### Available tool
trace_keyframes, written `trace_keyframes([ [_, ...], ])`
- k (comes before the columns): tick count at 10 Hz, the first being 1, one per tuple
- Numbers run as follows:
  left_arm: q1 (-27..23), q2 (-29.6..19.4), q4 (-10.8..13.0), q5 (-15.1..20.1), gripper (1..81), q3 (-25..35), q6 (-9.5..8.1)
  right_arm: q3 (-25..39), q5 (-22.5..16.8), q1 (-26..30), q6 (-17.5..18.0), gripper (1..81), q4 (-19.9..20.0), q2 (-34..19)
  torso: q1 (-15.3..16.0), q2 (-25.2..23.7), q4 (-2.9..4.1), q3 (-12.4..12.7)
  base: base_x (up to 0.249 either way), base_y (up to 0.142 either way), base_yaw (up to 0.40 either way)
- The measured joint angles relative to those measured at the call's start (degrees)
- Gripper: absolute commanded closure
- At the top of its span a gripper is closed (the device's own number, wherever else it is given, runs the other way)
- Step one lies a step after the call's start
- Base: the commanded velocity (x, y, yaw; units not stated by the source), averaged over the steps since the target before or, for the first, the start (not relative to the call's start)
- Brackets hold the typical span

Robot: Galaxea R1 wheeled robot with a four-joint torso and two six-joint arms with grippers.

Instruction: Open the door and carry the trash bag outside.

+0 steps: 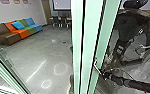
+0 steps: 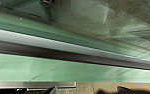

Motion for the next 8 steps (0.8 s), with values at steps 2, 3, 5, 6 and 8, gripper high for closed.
trace_keyframes([
  [2, 0.01, 0.0, -0.02, -0.04, 81.1, 0.0, 0.0, -0.54, 1.16, -1.05, -0.13, 1.0, -1.77, 0.85, -0.15, -0.07, -0.02, 0.04, 0.0, 0.0, 0.0],
  [3, 0.01, 0.0, -0.02, 0.0, 81.1, 0.0, 0.0, -2.23, 1.68, -1.32, 0.83, 1.0, -2.65, 1.82, -0.24, -0.13, -0.02, 0.06, 0.0, 0.0, 0.0],
  [5, 0.34, -0.02, 0.0, -0.02, 81.1, 0.0, 0.0, -6.49, 1.63, -0.9, 2.29, 1.0, -3.22, 3.75, -0.45, -0.24, -0.02, 0.11, 0.0, 0.0, 0.0],
  [6, 0.52, -0.05, -0.02, 0.0, 81.1, 0.0, 0.0, -7.81, 0.98, -0.2, 2.17, 1.0, -3.06, 4.16, -0.45, -0.24, -0.02, 0.11, 0.0, 0.0, 0.0],
  [8, 0.54, -0.05, 0.0, -0.04, 81.1, 0.0, 0.0, -10.18, -1.71, 1.6, 1.65, 1.0, -2.23, 4.49, -0.4, -0.22, -0.02, 0.09, 0.0, 0.0, 0.0],
])
